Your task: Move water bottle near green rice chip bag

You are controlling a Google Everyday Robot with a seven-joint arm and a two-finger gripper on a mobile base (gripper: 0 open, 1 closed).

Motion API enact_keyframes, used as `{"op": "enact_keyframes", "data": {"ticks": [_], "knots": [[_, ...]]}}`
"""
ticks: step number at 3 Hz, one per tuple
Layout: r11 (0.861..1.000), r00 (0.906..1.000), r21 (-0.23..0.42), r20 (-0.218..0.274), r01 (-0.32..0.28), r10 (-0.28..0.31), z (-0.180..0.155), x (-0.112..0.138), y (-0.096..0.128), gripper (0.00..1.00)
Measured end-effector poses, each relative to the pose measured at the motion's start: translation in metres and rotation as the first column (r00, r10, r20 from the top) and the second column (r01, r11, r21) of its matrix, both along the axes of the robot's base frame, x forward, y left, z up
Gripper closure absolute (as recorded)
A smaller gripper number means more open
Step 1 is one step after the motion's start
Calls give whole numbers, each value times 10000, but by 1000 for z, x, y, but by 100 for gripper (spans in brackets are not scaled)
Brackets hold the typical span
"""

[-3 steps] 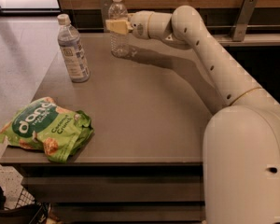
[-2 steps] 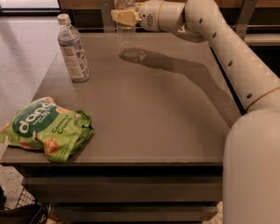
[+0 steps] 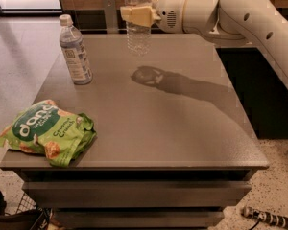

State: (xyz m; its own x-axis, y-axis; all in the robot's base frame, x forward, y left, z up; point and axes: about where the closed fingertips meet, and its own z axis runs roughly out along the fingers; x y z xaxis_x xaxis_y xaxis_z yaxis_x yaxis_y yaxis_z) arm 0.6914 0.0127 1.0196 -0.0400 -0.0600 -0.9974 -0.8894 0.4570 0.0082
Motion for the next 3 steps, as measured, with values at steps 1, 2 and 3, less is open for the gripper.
{"op": "enact_keyframes", "data": {"ticks": [1,2,3], "knots": [[9999,9998,84,-172,-81,83,-4,-48,4,100],[9984,9983,-12,-94,-572,571,-21,-112,17,100],[9944,9948,-298,-35,-1014,1014,-44,-164,26,100]]}}
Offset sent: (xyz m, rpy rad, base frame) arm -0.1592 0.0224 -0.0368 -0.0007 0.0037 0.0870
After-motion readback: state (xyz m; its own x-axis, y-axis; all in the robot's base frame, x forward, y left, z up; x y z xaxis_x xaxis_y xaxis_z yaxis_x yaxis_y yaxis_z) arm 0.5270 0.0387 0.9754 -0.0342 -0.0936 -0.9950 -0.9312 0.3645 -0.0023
